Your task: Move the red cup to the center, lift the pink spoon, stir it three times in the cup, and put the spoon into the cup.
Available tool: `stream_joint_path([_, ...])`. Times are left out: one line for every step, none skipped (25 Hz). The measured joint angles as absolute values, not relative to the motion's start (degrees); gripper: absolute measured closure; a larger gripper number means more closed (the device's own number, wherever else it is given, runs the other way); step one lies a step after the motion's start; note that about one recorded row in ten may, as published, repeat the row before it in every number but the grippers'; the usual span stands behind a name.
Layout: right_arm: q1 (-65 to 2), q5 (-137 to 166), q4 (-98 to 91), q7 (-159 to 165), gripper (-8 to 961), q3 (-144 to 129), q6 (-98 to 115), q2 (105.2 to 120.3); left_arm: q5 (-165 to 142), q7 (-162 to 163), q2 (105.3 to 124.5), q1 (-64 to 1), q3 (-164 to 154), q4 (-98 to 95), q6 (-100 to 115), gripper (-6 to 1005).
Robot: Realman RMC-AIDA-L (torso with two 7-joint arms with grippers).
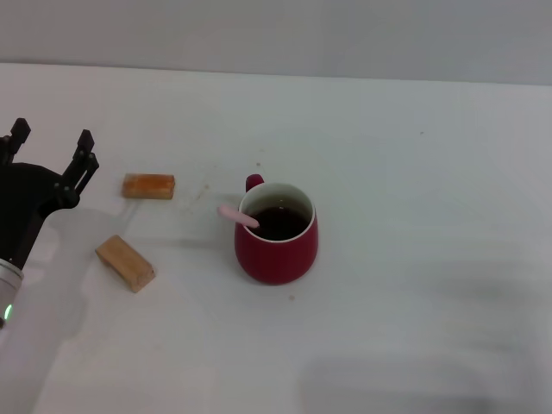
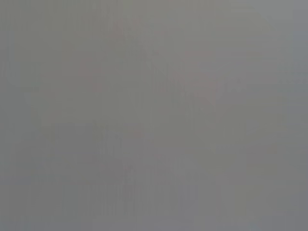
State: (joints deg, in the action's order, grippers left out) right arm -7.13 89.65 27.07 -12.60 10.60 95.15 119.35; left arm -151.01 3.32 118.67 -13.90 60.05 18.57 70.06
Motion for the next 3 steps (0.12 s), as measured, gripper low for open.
stream_joint_path([-7.2, 89.7, 27.1, -12.6, 953, 10.6, 95.1, 119.35, -151.0, 3.2, 118.66, -13.9, 60.1, 18.6, 70.1, 165])
stream_joint_path([-7.2, 89.7, 27.1, -12.6, 953, 10.6, 95.0, 119.35, -151.0, 2.9, 118.66, -13.9, 60.1, 18.6, 70.1, 165])
stream_joint_path([-7.3, 89.7, 27.1, -12.6, 953, 10.6, 94.9, 119.36, -151.0, 2.6, 118.65, -13.9, 60.1, 18.6, 70.1, 165])
